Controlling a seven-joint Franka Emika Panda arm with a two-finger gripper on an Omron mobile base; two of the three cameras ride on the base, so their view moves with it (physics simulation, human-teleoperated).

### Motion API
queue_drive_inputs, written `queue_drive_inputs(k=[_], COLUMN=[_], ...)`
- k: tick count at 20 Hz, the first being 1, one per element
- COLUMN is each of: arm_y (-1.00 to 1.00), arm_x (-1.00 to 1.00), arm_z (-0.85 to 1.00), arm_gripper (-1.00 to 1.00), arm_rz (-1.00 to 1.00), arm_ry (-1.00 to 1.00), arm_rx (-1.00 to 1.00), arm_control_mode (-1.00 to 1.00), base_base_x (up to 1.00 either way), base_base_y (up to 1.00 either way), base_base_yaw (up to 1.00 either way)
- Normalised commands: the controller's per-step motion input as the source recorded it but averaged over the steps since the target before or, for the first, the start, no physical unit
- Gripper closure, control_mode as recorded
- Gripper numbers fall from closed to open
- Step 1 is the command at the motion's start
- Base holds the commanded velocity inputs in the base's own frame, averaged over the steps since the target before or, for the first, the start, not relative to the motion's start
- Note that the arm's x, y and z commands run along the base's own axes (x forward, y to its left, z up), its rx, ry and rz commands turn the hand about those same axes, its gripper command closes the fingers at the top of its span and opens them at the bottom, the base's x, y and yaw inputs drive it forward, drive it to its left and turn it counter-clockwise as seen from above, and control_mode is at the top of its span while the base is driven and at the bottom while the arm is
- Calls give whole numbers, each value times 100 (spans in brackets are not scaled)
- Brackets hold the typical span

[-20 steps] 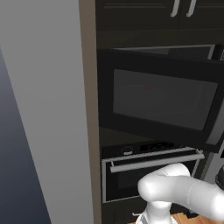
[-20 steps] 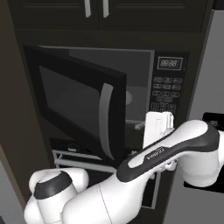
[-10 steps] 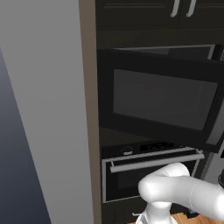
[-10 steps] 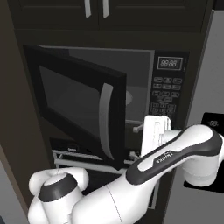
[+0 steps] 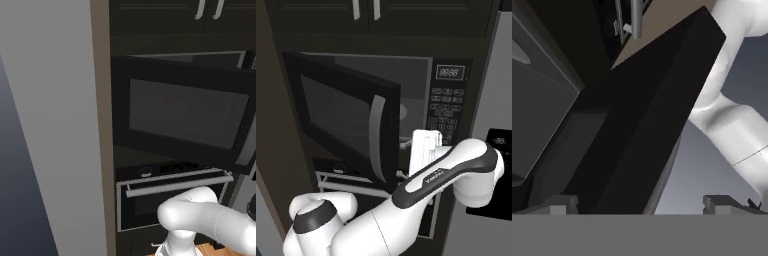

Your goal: Open the microwave door.

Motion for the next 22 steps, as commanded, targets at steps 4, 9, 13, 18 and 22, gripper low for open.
queue_drive_inputs(k=[4, 9, 13, 18, 22], arm_y=[-19, -17, 0, 5, 0], arm_x=[29, 30, 30, 31, 26], arm_z=[0, 0, 0, 0, 0], arm_gripper=[-100, -100, -100, -100, -100], arm_rz=[15, 8, 2, 0, 0], arm_ry=[0, 1, 0, 0, 0], arm_rx=[0, 0, 0, 0, 0], arm_control_mode=[-100, -100, -100, -100, -100], base_base_x=[0, 0, 0, 0, 0], base_base_y=[0, 0, 0, 0, 0], base_base_yaw=[0, 0, 0, 0, 0])
